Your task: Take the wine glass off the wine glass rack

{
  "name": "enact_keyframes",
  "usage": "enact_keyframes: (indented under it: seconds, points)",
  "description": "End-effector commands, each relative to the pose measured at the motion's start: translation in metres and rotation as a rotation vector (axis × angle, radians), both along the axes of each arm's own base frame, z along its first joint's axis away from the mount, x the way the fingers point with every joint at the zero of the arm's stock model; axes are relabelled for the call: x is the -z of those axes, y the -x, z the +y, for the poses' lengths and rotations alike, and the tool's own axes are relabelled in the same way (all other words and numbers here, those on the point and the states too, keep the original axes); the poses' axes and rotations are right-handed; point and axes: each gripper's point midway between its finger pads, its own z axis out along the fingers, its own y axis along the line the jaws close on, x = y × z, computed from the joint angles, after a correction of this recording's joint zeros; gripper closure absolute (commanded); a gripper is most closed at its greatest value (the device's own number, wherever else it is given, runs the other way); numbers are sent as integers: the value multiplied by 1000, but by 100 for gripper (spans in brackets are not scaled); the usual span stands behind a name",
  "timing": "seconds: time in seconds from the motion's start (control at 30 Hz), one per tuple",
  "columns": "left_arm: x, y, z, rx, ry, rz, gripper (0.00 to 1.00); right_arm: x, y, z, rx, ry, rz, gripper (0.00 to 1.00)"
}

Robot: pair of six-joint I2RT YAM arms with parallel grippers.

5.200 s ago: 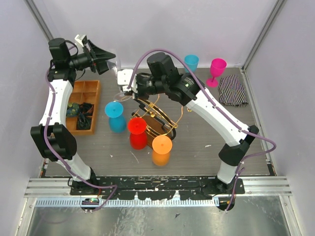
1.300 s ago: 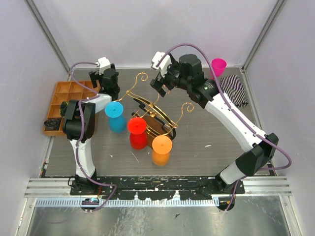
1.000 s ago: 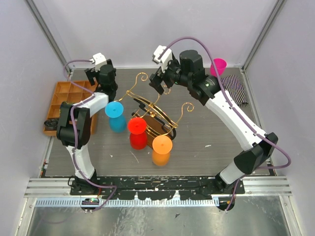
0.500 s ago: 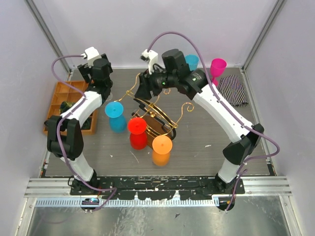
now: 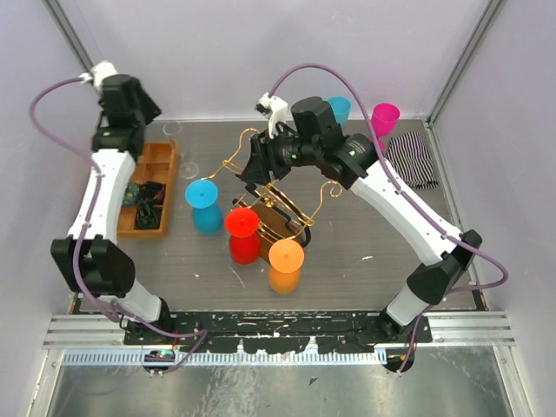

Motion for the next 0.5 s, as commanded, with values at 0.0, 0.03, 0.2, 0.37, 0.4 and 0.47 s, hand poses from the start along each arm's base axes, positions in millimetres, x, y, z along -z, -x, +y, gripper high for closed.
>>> enact_keyframes:
  seconds: [0.0,0.03,0.2,0.37,0.4,0.47]
  points:
    - [8,48,-14,173,391,126,45,-44,5,-12,50,-102,-91,44]
    - [13,62,-11,175,453,153,46,-44,6,-13,54,-103,-92,44]
    - [35,123,-47,327,729,199,43,-45,6,-16,66,-108,-98,44]
    - [29,177,-79,446,822,198,46,-48,4,-15,64,-107,-113,43]
    - [27,186,-82,452,830,185,47,-47,3,-14,66,-105,-113,44]
    - [28,200,-85,447,842,166,48,-45,1,-13,67,-109,-109,44]
